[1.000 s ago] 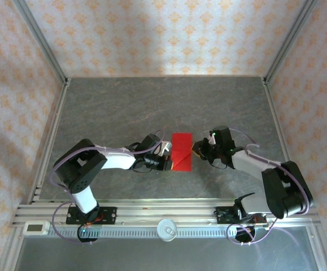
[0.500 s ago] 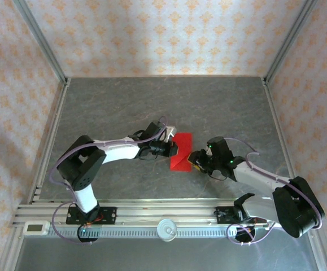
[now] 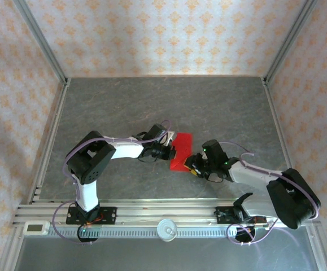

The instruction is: Fold a paper plane with a square sheet of paper (pick it up from the middle)

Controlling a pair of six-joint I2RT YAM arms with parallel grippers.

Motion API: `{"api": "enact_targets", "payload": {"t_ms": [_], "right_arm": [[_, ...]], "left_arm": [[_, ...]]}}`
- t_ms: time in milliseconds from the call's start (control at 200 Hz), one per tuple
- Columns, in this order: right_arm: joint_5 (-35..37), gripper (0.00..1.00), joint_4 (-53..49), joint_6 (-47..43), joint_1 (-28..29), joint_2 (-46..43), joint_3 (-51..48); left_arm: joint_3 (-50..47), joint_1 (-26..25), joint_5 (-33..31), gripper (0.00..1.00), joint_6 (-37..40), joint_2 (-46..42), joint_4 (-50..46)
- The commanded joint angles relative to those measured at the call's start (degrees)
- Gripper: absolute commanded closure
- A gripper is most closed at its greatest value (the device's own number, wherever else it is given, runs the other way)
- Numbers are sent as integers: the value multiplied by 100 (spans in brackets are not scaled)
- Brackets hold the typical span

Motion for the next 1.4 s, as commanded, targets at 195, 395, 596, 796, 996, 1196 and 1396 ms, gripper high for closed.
{"api": "enact_targets", "payload": {"t_ms": [195, 395, 596, 796, 996, 1196, 1396], "right_arm": [[167, 59, 298, 107, 30, 374, 184], [224, 57, 509, 107, 34, 523, 415], [495, 53, 583, -4, -51, 721, 649], [271, 52, 1016, -158, -375, 974, 723], [-126, 57, 1516, -344, -633, 1225, 736], [-222, 67, 1709, -466, -806, 1362, 667], [-353, 77, 1815, -601, -881, 1366, 566]], "left_arm": [[-117, 20, -2, 95, 119, 70, -109], [-149, 20, 7, 95, 78, 51, -77], [-162, 20, 33, 95, 61, 9, -85], [-200, 20, 50, 95, 33, -53, -77], [-226, 20, 131, 95, -52, -76, 17], [-226, 18, 147, 95, -98, -124, 55], [-214, 20, 173, 95, -130, -157, 64]]}}
